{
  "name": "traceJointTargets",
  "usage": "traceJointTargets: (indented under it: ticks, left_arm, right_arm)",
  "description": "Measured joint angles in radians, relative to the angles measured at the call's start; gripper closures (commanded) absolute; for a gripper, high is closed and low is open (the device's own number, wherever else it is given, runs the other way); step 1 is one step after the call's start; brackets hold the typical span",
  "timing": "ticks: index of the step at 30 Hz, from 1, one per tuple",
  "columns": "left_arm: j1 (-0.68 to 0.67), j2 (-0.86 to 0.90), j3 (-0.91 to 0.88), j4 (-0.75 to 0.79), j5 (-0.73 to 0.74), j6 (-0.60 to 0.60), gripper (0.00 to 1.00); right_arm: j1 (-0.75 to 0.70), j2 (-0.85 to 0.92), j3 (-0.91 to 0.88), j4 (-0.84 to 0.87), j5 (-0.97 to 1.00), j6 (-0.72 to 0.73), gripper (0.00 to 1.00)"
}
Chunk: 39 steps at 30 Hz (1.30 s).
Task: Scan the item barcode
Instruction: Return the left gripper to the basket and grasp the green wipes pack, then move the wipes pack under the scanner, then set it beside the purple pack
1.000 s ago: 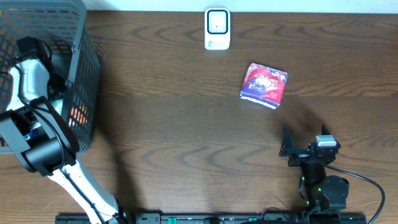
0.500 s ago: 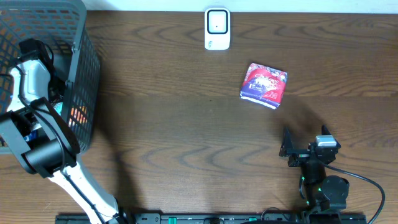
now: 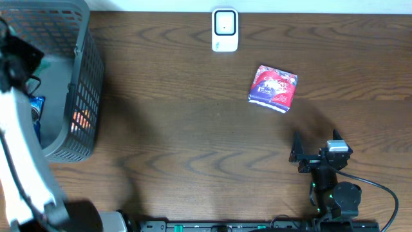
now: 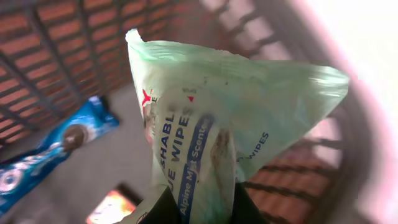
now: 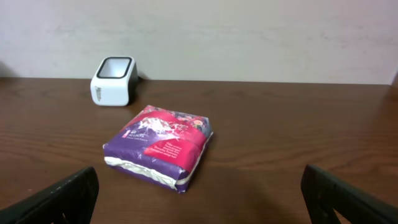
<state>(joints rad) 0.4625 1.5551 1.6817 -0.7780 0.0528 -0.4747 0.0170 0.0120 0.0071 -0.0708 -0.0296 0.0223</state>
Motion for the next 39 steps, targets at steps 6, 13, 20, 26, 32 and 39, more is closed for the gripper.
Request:
traceJointTargets:
  ticks: [6,13,20,26,32,39]
  left_arm:
    - [-0.034,-0.169,0.001,0.020,0.201,-0.011,0.93]
    - [-0.327,-0.224,0.001,0.044,0.349,0.064,0.92]
    - [-0.674,-0.084,-0.001,0.042,0.330,0.210,0.93]
    - [-0.868,0.143,-0.004,0.066,0.217,0.240,0.92]
    - [-0.971,0.359,-0.006,0.137,0.140,0.239,0.93]
    - [-1.002,0.555,-0.006,0.193,0.049,0.117,0.93]
  right_arm:
    - [0.000,0.000,0.000,0.000,0.000,0.000,0.01]
    - [0.000,0.000,0.000,0.000,0.000,0.000,0.01]
    - [0.000,0.000,0.000,0.000,0.000,0.000,0.01]
    - [0.000,0.000,0.000,0.000,0.000,0.000,0.01]
    - [0.000,0.000,0.000,0.000,0.000,0.000,0.01]
    - [0.000,0.000,0.000,0.000,0.000,0.000,0.01]
